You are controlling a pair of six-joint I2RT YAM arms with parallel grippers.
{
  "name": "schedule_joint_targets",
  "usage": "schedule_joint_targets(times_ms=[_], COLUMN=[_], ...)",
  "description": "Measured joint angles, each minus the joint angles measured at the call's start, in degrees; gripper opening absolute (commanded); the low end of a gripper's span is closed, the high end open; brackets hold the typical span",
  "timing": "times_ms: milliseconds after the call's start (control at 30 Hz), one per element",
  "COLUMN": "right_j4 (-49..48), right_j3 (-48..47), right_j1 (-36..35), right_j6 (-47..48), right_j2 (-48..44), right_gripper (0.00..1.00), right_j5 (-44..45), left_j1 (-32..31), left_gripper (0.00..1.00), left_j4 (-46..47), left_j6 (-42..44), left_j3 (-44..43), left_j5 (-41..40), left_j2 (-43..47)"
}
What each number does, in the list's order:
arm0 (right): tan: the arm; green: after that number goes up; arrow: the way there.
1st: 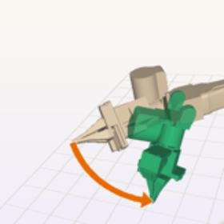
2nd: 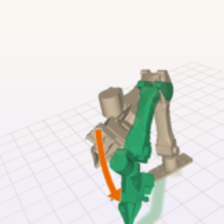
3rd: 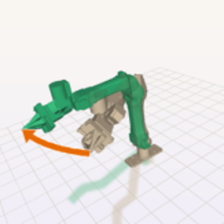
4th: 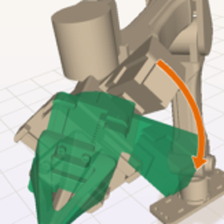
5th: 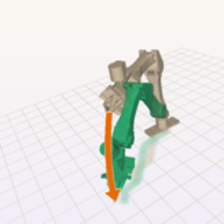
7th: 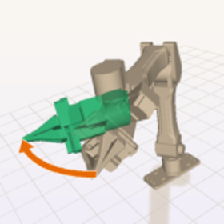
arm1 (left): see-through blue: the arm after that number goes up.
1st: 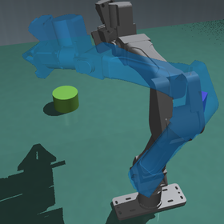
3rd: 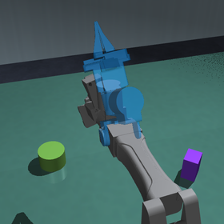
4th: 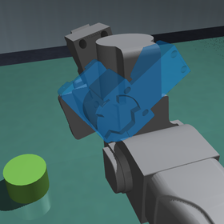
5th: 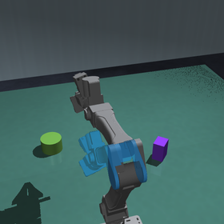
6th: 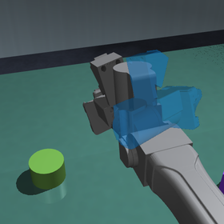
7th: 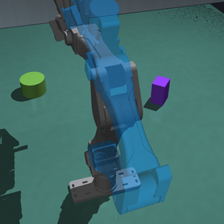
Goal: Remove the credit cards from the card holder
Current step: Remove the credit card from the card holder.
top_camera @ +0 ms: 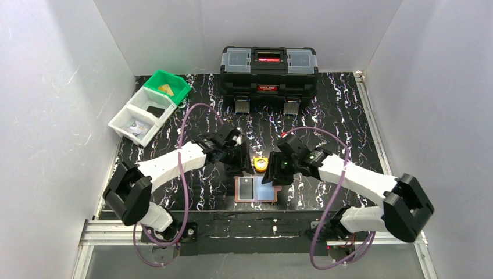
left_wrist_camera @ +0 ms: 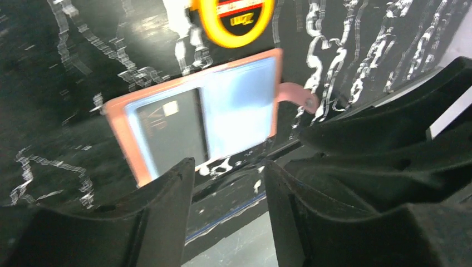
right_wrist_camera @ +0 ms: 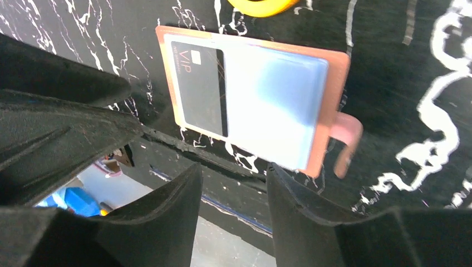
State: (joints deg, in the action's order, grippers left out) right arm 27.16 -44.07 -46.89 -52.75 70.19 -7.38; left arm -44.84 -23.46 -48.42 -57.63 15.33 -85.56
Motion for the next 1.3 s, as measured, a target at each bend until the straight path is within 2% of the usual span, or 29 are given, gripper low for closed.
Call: schedule_joint_targets(times_ms=[167,333,867,1300], right_j4=[-5.4,-8.8,-13.7,-15.8], right_j3=[-1.5,-2.8,-3.0,-3.0], right_j1=[0.0,-0.1,-0.1,0.0], right_j6=[-0.3,-1.0,-1.4,-1.2], right_j2=[9.6,15.3,22.6,24.7], right_gripper=[0.46,0.41,0.33,0.33], right_j5=[-4.7,-7.8,-10.6,-12.4], left_j1=[4.9,5.1,5.1,2.5], left_gripper=[0.29,0.18,0.05,0.03], left_j4=[-2.4,-2.6,3.4,4.3], left_j6=[3.0,5.0,5.7,1.4], left_j3=[5.4,6.6,9.8,10.8], left_j5=[-0.2,0.2,2.3,1.6], left_j2=[1.9,-0.7,-5.2,-5.4])
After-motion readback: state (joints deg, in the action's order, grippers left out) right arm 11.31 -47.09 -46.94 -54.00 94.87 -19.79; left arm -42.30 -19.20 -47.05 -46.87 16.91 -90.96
